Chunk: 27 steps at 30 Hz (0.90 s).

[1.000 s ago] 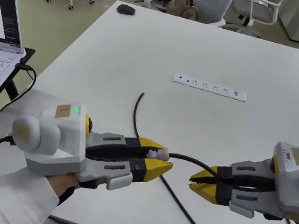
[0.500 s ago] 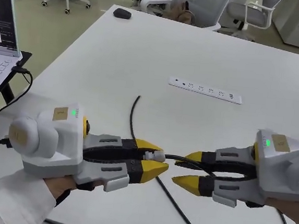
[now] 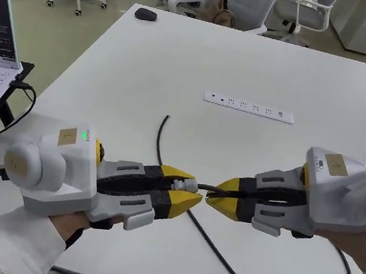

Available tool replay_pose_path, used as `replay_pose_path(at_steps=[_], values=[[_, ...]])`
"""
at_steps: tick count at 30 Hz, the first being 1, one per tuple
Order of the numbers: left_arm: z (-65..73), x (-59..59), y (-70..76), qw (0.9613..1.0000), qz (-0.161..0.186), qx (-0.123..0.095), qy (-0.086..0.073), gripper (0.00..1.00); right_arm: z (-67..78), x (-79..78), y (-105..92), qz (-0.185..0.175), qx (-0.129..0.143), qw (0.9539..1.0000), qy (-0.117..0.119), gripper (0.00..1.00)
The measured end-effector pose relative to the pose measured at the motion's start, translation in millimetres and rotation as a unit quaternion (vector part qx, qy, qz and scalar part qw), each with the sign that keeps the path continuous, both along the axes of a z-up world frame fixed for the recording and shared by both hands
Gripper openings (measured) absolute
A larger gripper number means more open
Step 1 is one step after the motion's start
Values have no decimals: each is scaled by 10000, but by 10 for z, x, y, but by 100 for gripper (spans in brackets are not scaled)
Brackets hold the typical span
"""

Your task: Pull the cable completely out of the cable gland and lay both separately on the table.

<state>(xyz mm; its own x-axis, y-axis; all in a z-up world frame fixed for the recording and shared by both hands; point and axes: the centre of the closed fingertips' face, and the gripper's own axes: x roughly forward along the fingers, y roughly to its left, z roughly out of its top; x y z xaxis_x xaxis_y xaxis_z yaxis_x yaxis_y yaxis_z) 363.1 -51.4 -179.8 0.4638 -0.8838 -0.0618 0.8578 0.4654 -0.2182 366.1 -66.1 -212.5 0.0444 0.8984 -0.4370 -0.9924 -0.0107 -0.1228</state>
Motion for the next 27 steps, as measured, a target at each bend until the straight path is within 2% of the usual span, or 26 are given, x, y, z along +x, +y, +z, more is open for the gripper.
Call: replay_pose_path(at_steps=[8, 14, 17, 20, 21, 22, 24, 26, 27], values=[[39, 116, 144, 9993, 372, -81, -31, 17, -67, 239, -267, -328, -7, 9994, 108, 2], [50, 165, 199, 9985, 536, -91, -42, 17, -136, 387, -358, -506, -79, 9986, 93, 2], [105, 205, 276, 9972, 710, -227, -72, 17, -202, 510, -398, -723, -84, 9972, 177, 2], [120, 228, 311, 9965, 787, -272, -72, 17, -298, 653, -361, -802, -89, 9966, 152, 2], [123, 230, 309, 9965, 782, -294, -68, 17, -390, 735, -331, -831, -198, 9963, 117, 2], [120, 227, 305, 9966, 770, -290, -66, 17, -415, 755, -284, -844, -268, 9960, 118, 2], [105, 205, 266, 9973, 676, -266, -47, 17, -550, 823, -150, -745, -354, 9965, 158, 2], [89, 181, 219, 9981, 572, -243, -22, 17, -690, 848, 10, -668, -451, 9963, 293, 2], [73, 172, 197, 9984, 537, -195, -16, 17, -806, 860, 95, -613, -599, 9958, 326, 2]])
